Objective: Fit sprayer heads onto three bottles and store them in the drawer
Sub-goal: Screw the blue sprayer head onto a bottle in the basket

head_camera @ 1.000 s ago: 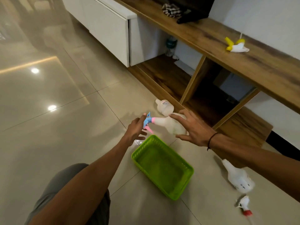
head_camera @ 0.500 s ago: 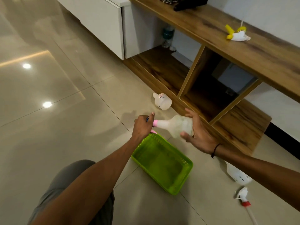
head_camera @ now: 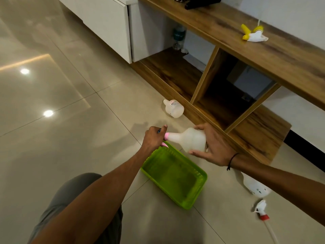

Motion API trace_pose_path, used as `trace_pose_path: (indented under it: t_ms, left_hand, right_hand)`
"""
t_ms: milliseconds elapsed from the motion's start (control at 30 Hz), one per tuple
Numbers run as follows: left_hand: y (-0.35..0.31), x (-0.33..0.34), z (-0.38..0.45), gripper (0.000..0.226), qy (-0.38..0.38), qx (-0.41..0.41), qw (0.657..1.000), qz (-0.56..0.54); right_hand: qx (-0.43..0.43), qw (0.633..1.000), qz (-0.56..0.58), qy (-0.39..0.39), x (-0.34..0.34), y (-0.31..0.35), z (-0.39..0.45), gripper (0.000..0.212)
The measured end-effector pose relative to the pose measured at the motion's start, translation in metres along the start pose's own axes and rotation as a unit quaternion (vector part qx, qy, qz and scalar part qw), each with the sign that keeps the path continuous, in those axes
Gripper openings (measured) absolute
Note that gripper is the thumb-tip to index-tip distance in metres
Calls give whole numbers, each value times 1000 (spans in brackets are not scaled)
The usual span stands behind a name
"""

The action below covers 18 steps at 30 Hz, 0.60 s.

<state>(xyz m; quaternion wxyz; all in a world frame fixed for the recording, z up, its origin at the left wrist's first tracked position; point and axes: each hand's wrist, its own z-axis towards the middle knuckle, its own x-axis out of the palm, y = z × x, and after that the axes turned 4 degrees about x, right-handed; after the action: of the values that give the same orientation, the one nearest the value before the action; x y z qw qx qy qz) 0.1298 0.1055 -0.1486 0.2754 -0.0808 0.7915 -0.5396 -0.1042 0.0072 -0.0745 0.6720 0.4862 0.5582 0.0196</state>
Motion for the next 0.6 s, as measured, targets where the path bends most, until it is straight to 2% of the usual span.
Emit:
trace_pose_path:
  t_ms: [33, 67, 100, 133, 167, 233, 267, 300, 333, 367, 400, 433, 467, 500, 533, 600]
  left_hand:
    - [1, -1, -1, 59, 0, -1, 1000, -3]
    - [1, -1, -1, 59, -5, 3, 1000, -6]
    - [0, -2, -3, 60, -12, 6, 1000, -9]
    - [-1, -3, -3, 59, -17, 9, 1000, -11]
    - [-2, -4, -3, 59, -20, 11, 1000, -12]
    - [-3, -7, -2, 59, -17, -1, 1000, -6]
    - [-2, -8, -2, 59, -11, -10, 1000, -1]
    - [-1, -9, -2, 58, -5, -17, 1000, 2]
    - [0, -10, -3, 58, -1, -21, 1000, 7]
    - [0, -11, -3, 58, 1, -21, 1000, 13]
    - [0, -12, -4, 59, 1, -17, 1000, 21]
    - [-1, -14, -4, 59, -1, -13, 999, 29]
    - [-2, -15, -5, 59, -3, -10, 999, 32]
    - [-3, -15, -6, 59, -4, -7, 999, 32]
    - [-3, -15, -7, 60, -2, -4, 999, 34]
    - [-3, -15, -7, 60, 3, -9, 999, 37]
  right_hand:
    - [88, 988, 118, 38, -1, 7, 3, 95]
    - [226, 937, 252, 93, 1, 5, 7, 98]
    - [300, 886, 327, 131, 3, 5, 8, 99]
    - [312, 880, 336, 122, 6, 10, 8, 97]
    - [279, 909, 301, 71, 10, 14, 6, 93]
    - [84, 989, 120, -21, 12, 11, -1, 100]
    - [-18, 999, 14, -35, 10, 4, -2, 106]
    - [-80, 994, -63, -35, 8, -3, -1, 105]
    - [-79, 993, -87, -20, 7, -6, 3, 98]
    - [-34, 998, -59, 13, 5, -4, 6, 89]
    - [62, 995, 53, 66, 3, 2, 9, 81]
    - [162, 962, 188, 113, 4, 5, 9, 77]
    - [268, 904, 296, 153, 8, 7, 9, 81]
    - [309, 874, 341, 158, 11, 8, 9, 89]
    - [307, 882, 336, 124, 14, 9, 10, 96]
    - [197, 949, 245, -7, 23, 9, 5, 102]
